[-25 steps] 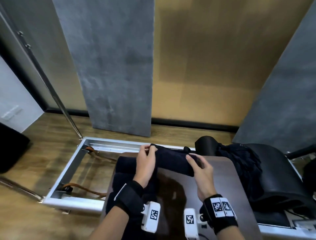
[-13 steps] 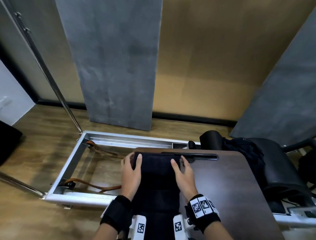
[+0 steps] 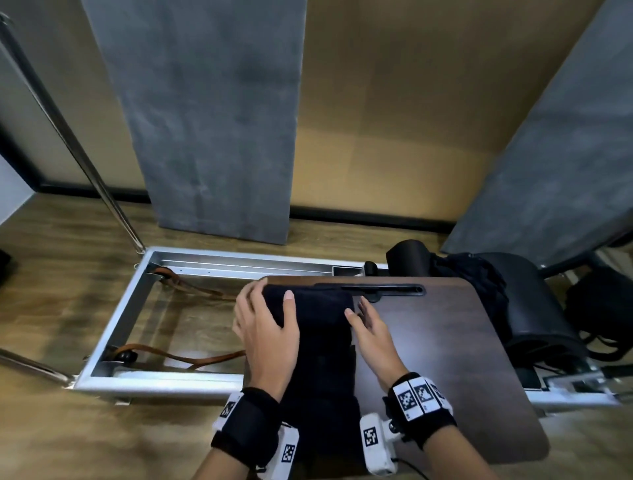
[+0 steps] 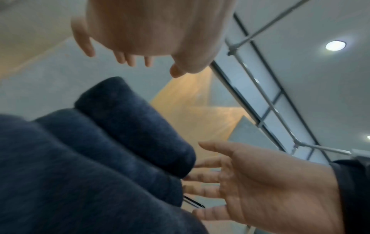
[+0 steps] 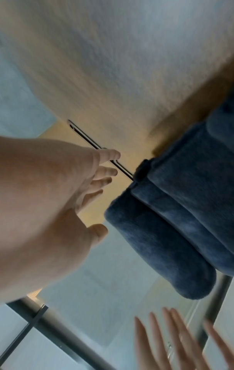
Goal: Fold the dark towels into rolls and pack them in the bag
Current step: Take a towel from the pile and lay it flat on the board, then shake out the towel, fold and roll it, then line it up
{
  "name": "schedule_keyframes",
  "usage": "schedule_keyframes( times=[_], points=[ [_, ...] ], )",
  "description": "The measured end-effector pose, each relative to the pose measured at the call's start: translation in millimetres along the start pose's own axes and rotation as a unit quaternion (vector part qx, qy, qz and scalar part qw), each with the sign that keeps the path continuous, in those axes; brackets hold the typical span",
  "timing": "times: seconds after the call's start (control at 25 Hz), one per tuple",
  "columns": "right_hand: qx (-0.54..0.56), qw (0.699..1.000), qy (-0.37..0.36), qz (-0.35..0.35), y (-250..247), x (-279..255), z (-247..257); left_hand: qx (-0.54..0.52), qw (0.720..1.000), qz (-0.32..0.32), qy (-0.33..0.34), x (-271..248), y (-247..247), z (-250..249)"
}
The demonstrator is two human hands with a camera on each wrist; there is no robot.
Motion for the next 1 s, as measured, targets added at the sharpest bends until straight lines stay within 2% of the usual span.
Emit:
schedule_keyframes(
  times=[0.04,0.12,0.24,0.32,0.4,0.64,0.76,1.0],
  points=[
    [0.000,1.000,0.007,0.005,-10.6,-3.3,-2.8,0.006,0.998,-0.021,0.053,-6.7,-0.2,-13.0],
    [-0.001,1.000,0.017,0.009,-36.9,-10.1,-9.5,-0.027,0.994,0.005,0.110,-20.8,8.5,-36.5],
    [-0.008,1.000,0.016,-0.010,-83.2,-20.8,-21.9,-0.063,0.977,0.170,0.109,-46.0,41.3,-59.9],
    [-0.007,1.000,0.018,-0.019,-124.0,-27.2,-36.0,-0.022,0.951,0.285,0.121,-76.0,74.2,-75.6],
    [-0.004,0.999,0.019,-0.026,-171.6,-32.9,-52.5,0.023,0.927,0.344,0.147,-113.7,109.6,-93.8],
    [0.058,0.996,0.050,-0.040,-316.3,-52.1,-109.2,0.042,0.899,0.410,0.151,-225.1,206.5,-157.1],
    [0.071,0.994,0.069,-0.049,-386.4,-59.4,-142.3,0.034,0.894,0.424,0.140,-277.3,249.3,-192.3],
    [0.087,0.991,0.077,-0.068,-488.5,-61.0,-176.1,0.020,0.888,0.449,0.094,-342.4,313.6,-238.7]
  ],
)
Point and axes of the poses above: each hand's wrist, its own x-axis towards the middle knuckle, its own y-axis out of the palm, z = x × y, the point moved 2 cm from there along x, towards the middle knuckle, and after that the axes turned 5 degrees about -z, right-handed, at the moved point
